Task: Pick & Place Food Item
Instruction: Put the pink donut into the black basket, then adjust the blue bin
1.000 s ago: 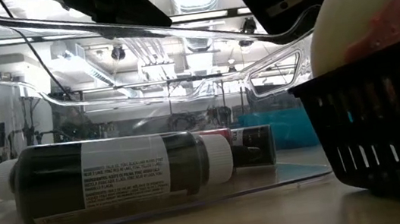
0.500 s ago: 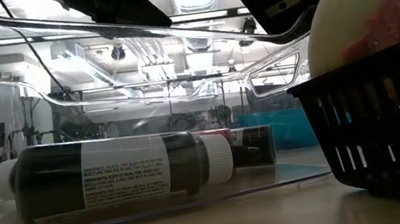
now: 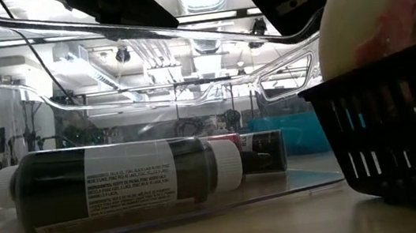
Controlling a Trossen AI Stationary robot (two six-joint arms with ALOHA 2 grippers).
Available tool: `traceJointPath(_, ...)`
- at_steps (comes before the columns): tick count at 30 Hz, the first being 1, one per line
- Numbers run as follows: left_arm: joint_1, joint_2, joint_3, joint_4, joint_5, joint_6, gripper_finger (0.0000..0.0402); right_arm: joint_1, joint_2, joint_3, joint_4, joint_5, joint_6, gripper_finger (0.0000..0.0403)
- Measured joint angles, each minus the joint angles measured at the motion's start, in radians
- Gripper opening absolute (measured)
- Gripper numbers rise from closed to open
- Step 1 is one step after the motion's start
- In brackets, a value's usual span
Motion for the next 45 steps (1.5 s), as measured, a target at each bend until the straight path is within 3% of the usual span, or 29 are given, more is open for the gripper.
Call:
traceJointPath(5,0.0,0.0,0.0,0.0,0.0,0.0,0.0218,0.0,-0.025,0.0,-0.02,0.023,0.002,0.0184)
traceJointPath(19,0.0,0.0,0.0,-0.008,-0.001,0.0,0.0218,0.024,-0.053,0.001,-0.054,0.055,0.044,0.0248)
traceJointPath(24,0.0,0.0,0.0,-0.008,-0.004,0.025,0.0218,0.039,-0.11,0.001,-0.056,0.117,0.053,0.0249)
traceJointPath(29,-0.018,-0.029,0.0,-0.025,-0.037,0.06,0.0218,0.044,-0.207,-0.002,-0.049,0.152,0.074,0.0247)
traceJointPath(34,-0.068,-0.123,0.0,-0.144,-0.065,0.048,0.0218,0.055,-0.332,-0.057,-0.01,0.169,0.085,0.0249)
traceJointPath(39,-0.158,-0.255,-0.055,-0.203,-0.154,0.005,0.0218,0.063,-0.505,-0.192,0.138,0.173,0.081,0.0247)
traceJointPath(45,-0.262,-0.433,-0.191,-0.181,-0.184,-0.063,0.0218,0.063,-0.725,-0.387,0.356,0.173,0.08,0.0243)
